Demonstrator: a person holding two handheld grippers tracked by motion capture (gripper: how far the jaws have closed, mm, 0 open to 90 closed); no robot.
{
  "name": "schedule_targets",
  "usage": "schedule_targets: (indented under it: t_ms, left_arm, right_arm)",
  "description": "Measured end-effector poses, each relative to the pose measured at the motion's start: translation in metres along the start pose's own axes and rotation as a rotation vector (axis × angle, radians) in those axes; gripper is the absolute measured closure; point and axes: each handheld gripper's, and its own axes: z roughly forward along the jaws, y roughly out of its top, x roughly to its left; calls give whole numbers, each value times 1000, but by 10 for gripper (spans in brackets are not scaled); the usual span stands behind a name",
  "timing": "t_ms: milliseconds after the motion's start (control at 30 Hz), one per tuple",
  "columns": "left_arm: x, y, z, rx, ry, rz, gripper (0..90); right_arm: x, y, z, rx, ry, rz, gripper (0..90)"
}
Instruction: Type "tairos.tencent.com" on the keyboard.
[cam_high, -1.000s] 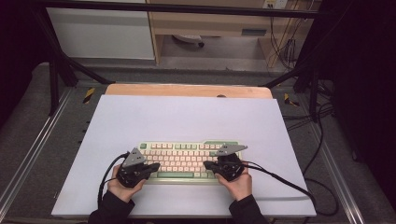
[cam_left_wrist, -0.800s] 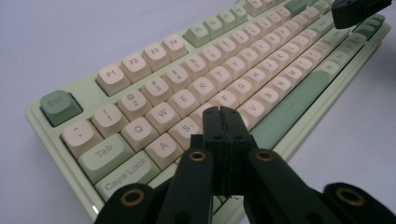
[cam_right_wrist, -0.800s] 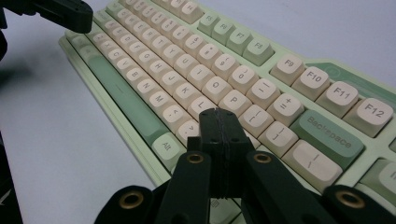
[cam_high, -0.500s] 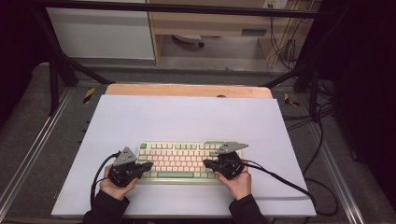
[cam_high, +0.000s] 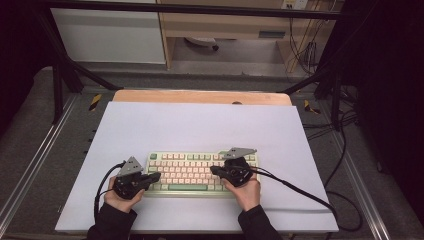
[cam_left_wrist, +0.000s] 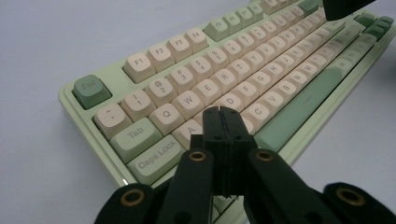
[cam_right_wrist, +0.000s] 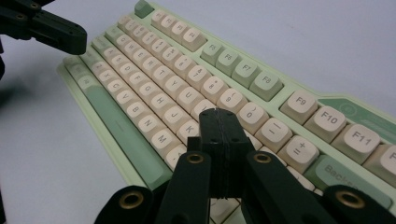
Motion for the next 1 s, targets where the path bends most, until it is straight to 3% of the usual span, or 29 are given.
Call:
schedule_targets:
  t_ms: [467,1000]
  left_arm:
    - [0,0,0,-2,-1,0,900]
    - [0,0,0,-3,1,2,900]
  right_arm:
    - [1,6,23,32,-19,5,900]
    - [0,2,32,64,-33,2,900]
